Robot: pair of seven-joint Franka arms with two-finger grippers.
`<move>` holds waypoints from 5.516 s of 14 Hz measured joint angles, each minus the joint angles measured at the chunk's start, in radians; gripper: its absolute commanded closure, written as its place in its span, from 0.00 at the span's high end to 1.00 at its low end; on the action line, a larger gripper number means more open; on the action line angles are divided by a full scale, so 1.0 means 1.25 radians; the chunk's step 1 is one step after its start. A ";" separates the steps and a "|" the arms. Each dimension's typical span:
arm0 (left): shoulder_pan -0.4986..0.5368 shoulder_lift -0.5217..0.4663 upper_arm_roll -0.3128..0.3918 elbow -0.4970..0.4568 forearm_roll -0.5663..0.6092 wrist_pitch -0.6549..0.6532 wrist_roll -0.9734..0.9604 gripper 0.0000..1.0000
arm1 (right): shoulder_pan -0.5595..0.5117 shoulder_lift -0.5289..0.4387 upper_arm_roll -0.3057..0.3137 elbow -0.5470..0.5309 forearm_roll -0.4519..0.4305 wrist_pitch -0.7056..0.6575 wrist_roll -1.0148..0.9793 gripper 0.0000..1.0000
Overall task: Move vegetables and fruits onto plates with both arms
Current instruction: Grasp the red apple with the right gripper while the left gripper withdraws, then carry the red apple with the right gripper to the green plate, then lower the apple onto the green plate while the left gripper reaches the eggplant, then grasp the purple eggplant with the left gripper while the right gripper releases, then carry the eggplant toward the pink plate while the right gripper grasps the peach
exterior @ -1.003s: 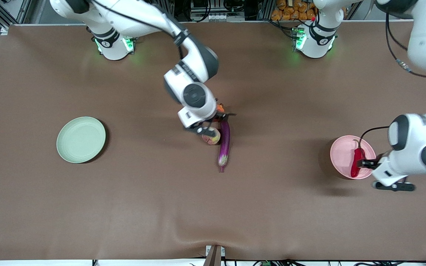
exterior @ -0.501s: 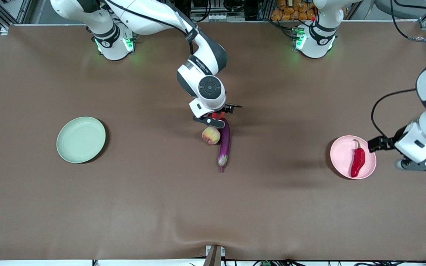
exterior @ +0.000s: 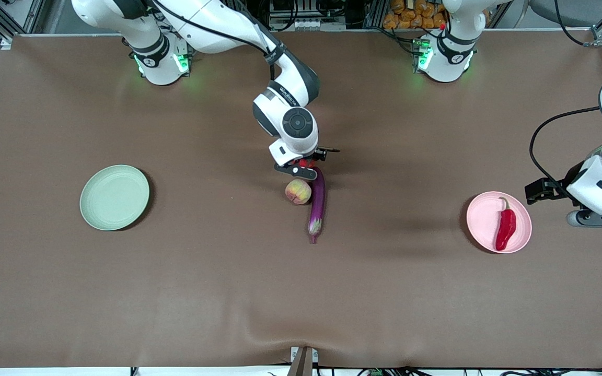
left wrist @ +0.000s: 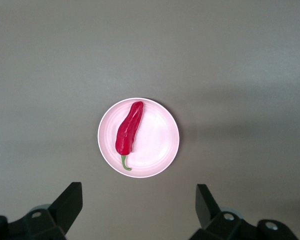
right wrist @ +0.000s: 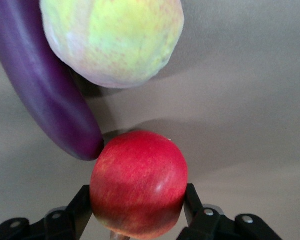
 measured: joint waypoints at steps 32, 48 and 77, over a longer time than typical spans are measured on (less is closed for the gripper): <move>0.022 0.063 -0.010 0.001 -0.019 -0.074 0.004 1.00 | -0.707 -0.165 -0.050 -0.225 -0.159 -0.112 -0.730 1.00; -0.429 0.374 -0.030 0.106 0.056 0.157 -0.542 1.00 | -0.700 -0.172 -0.034 0.057 -0.159 -0.388 -0.730 1.00; -0.390 0.333 0.162 0.154 0.056 0.181 -0.531 0.00 | -0.302 -0.149 0.042 0.178 0.051 -0.339 -0.072 1.00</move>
